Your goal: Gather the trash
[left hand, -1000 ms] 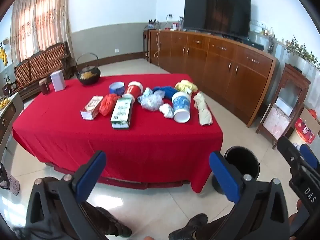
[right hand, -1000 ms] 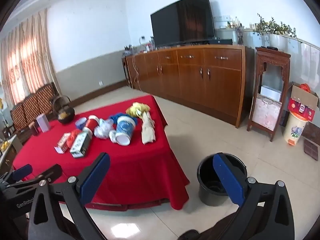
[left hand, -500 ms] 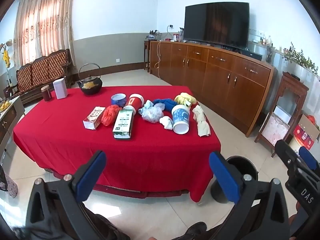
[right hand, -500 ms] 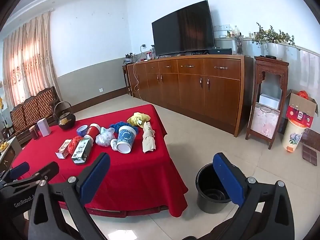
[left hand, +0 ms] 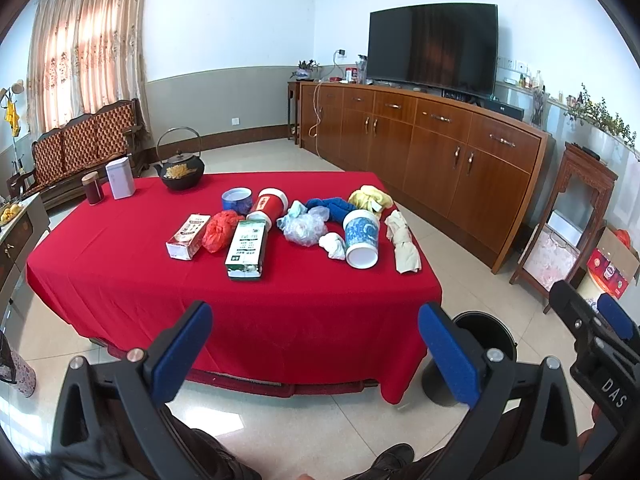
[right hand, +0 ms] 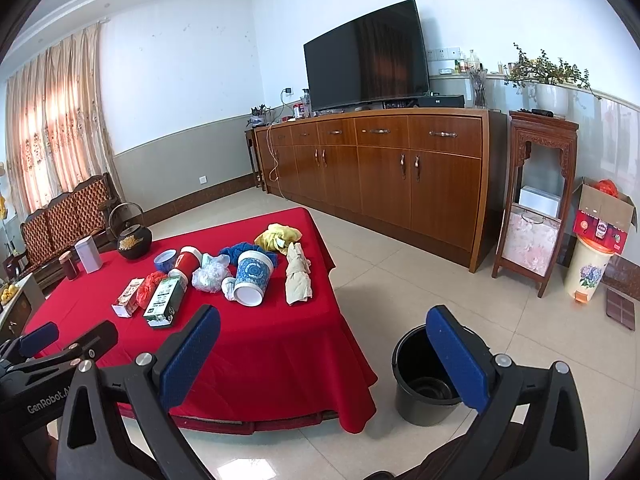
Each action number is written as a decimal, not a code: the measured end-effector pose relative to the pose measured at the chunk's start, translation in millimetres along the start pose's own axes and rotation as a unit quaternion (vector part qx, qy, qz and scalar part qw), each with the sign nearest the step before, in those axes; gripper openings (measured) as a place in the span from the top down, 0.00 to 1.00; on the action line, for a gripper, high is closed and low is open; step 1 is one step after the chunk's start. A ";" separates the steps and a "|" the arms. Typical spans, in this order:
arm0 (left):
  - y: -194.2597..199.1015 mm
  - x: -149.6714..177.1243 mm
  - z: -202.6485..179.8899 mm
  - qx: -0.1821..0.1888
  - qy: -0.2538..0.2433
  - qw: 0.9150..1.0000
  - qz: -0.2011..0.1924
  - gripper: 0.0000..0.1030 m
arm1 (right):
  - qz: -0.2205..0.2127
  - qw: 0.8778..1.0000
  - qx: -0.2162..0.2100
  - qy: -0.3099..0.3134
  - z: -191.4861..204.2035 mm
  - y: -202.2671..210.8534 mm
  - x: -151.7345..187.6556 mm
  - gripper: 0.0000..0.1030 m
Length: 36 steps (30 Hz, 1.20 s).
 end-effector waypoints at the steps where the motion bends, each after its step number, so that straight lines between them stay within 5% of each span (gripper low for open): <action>1: -0.1 0.1 0.2 0.000 0.000 1.000 0.001 0.00 | 0.000 1.000 -0.001 0.000 0.1 0.0 0.1 0.00; 36: -3.9 4.9 2.9 -0.003 -0.001 1.000 0.014 0.00 | 0.004 1.000 -0.001 0.002 0.1 -1.4 4.8 0.00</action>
Point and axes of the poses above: each gripper's, at about its wrist camera, not at the fingertips, and y roughly against the way its jaws point, z to its left, x to its underside, the point moved 9 cm from there along -y, roughly the way its jaws point, and after that the axes turned 4 degrees about x, right-handed, at the moved point
